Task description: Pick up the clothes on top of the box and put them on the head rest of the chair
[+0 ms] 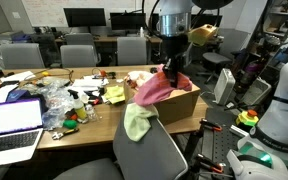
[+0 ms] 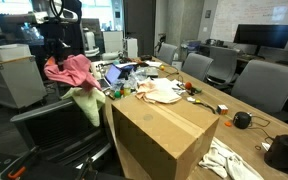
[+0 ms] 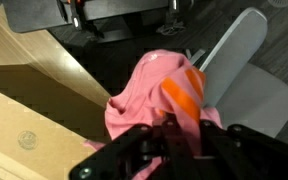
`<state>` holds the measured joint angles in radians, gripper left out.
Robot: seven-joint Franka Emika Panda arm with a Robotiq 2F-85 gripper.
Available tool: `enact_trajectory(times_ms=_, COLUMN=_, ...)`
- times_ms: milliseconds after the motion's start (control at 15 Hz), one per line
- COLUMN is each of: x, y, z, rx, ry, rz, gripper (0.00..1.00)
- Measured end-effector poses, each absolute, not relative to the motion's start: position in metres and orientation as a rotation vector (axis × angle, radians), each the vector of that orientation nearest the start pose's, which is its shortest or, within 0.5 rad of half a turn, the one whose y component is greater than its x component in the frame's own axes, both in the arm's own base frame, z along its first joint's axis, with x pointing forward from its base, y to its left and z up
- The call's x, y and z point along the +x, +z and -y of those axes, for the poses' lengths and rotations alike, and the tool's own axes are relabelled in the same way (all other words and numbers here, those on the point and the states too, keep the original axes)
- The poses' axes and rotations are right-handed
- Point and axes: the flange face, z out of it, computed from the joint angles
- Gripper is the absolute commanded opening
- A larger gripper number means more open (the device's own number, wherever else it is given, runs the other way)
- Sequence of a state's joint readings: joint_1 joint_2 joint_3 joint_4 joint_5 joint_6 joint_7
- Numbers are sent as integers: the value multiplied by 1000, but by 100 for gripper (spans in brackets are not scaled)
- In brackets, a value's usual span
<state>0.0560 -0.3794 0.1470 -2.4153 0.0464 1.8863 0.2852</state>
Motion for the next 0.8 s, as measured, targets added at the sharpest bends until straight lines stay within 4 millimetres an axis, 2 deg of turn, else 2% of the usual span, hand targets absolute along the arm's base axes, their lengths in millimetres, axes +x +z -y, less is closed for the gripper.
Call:
enact_trajectory(times_ms=467, x=387, y=438, z=-86, rx=-3151, ry=439, rz=152, gripper=4)
enact_trajectory(times_ms=800, x=389, y=447, z=-96, rx=-3152, ry=416, rz=190, gripper=4)
